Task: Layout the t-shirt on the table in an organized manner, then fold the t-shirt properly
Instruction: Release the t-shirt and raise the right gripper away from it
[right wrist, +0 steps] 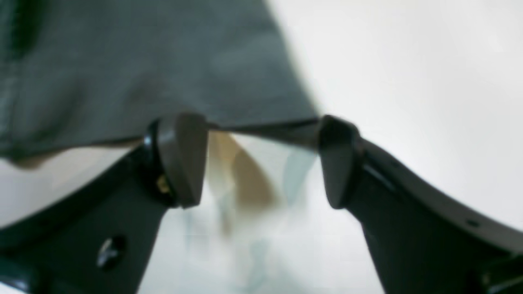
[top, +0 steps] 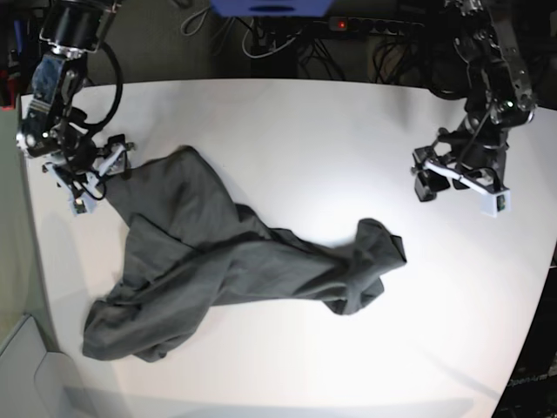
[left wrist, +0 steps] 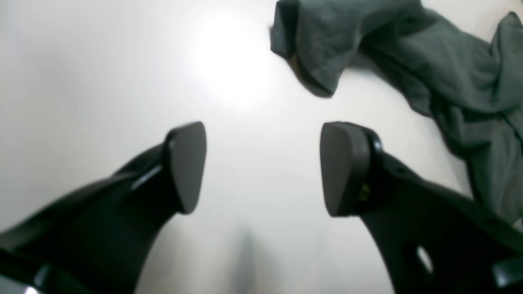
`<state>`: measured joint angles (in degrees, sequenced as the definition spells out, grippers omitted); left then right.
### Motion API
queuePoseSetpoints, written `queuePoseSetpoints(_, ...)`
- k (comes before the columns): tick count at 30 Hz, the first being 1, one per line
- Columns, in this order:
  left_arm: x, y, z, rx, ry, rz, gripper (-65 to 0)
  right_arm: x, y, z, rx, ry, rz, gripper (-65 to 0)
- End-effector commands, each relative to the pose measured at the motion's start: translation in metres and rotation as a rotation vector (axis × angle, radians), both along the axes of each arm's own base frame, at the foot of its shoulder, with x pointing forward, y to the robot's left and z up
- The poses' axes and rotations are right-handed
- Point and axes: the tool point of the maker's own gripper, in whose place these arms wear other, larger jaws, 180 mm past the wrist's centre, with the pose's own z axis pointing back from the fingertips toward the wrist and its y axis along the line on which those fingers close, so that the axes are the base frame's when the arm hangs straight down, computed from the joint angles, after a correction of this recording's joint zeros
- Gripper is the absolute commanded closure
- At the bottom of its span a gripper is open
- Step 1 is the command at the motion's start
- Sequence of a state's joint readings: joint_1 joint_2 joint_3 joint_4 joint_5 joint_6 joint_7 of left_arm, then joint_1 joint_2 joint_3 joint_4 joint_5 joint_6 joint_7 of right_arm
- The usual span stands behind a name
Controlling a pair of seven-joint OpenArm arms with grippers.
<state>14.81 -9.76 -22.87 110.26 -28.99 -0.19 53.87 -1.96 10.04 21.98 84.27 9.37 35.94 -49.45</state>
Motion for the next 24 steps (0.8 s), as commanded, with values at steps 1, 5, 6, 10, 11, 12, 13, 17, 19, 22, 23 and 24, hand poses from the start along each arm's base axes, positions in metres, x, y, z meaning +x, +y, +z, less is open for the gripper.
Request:
queuePoseSetpoints(1,0.007,0.003,0.013,0.011,-0.048,-0.001,-42.7,0.007,0.005,0.006,0.009,-0.021,0.008,-32.3)
queuePoseSetpoints(5,0.006,0.003,0.013,0.011,-0.046,-0.001,-42.7,-0.004,0.033,-0.007,0.032,0.018,0.072,-10.3)
queuePoseSetpoints(6,0.006,0.003,0.013,0.013,-0.046,-0.001,-42.7,-0.005,0.04,-0.009,0.034,0.024,0.093,-3.7)
queuePoseSetpoints(10,0.005,0.003,0.012,0.014,-0.043,-0.002,-42.7,-0.012,0.057,-0.011,0.043,0.034,0.138,0.0)
queuePoseSetpoints(11,0.002,0.003,0.009,0.014,-0.033,-0.002,-42.7,-0.012,0.061,-0.008,0.047,0.023,0.14,0.0)
queuePoseSetpoints(12,0.0,0.004,0.008,0.015,-0.028,0.0,-42.7,-0.013,0.064,-0.005,0.046,0.013,0.143,0.0)
queuePoseSetpoints(13,0.0,0.004,0.007,0.015,-0.027,0.0,-42.7,-0.013,0.064,0.0,0.039,-0.003,0.148,0.0)
queuePoseSetpoints(17,0.0,0.004,0.007,0.015,-0.027,0.0,-42.7,-0.01,0.066,0.026,0.003,-0.077,0.168,0.0)
queuePoseSetpoints(19,0.0,0.004,0.007,0.015,-0.027,0.0,-42.7,-0.011,0.068,0.038,-0.014,-0.112,0.178,0.0)
queuePoseSetpoints(22,0.0,0.004,0.007,0.015,-0.027,0.0,-42.7,-0.018,0.082,0.057,-0.013,-0.163,0.192,0.0)
queuePoseSetpoints(23,0.0,0.004,0.007,0.015,-0.027,0.0,-42.7,-0.021,0.087,0.062,-0.011,-0.177,0.199,0.0)
queuePoseSetpoints(24,0.0,0.004,0.007,0.015,-0.027,0.0,-42.7,-0.026,0.094,0.067,-0.007,-0.19,0.224,0.0)
